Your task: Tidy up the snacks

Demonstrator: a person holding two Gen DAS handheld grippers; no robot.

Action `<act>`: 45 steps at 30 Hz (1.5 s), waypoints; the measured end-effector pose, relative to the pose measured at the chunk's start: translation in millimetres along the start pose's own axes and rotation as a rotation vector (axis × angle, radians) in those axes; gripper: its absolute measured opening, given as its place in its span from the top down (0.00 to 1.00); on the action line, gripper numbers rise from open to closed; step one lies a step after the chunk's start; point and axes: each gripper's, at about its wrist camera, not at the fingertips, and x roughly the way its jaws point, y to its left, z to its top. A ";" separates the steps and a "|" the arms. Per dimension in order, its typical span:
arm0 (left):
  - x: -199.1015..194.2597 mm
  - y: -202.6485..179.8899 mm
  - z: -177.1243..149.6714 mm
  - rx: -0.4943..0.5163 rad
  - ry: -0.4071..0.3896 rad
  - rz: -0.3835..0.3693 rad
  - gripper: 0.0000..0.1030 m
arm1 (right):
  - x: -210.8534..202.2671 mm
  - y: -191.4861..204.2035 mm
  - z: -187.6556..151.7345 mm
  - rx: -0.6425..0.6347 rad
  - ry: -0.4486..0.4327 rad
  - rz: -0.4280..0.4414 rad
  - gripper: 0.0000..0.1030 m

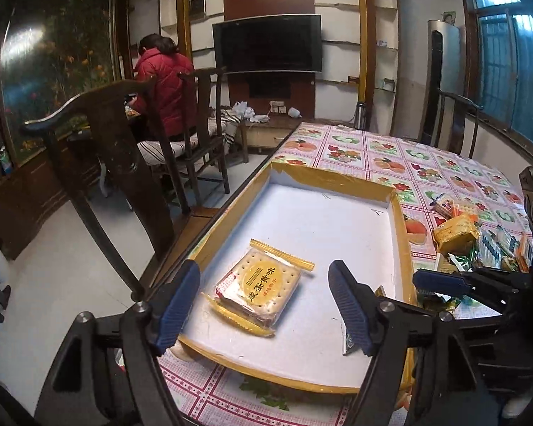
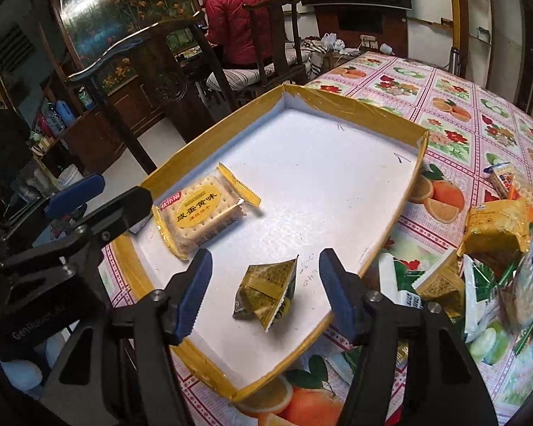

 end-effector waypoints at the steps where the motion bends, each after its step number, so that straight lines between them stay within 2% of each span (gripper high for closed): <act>1: -5.2 -4.5 0.3 0.009 -0.008 0.014 0.26 | -6.5 -1.7 -2.6 0.006 -0.011 -0.001 0.38; 6: -25.2 -33.4 2.5 0.073 -0.028 0.100 0.24 | -41.5 -20.7 -20.9 0.059 -0.072 -0.007 0.35; 8: -34.5 -45.1 2.9 0.097 -0.039 0.112 0.23 | -56.0 -31.8 -29.9 0.081 -0.096 -0.025 0.34; 14: -60.0 -74.3 1.8 0.116 -0.077 0.080 0.22 | -96.1 -64.3 -58.2 0.171 -0.152 -0.098 0.34; 20: -65.8 -96.7 -4.4 0.148 -0.085 0.066 0.22 | -120.9 -90.5 -85.7 0.274 -0.191 -0.149 0.34; 29: -60.7 -113.2 -14.1 0.186 -0.048 0.066 0.22 | -120.0 -104.2 -104.1 0.323 -0.188 -0.134 0.34; 45: -50.9 -110.4 -18.5 0.177 -0.006 0.030 0.22 | -108.9 -101.1 -105.2 0.317 -0.165 -0.126 0.33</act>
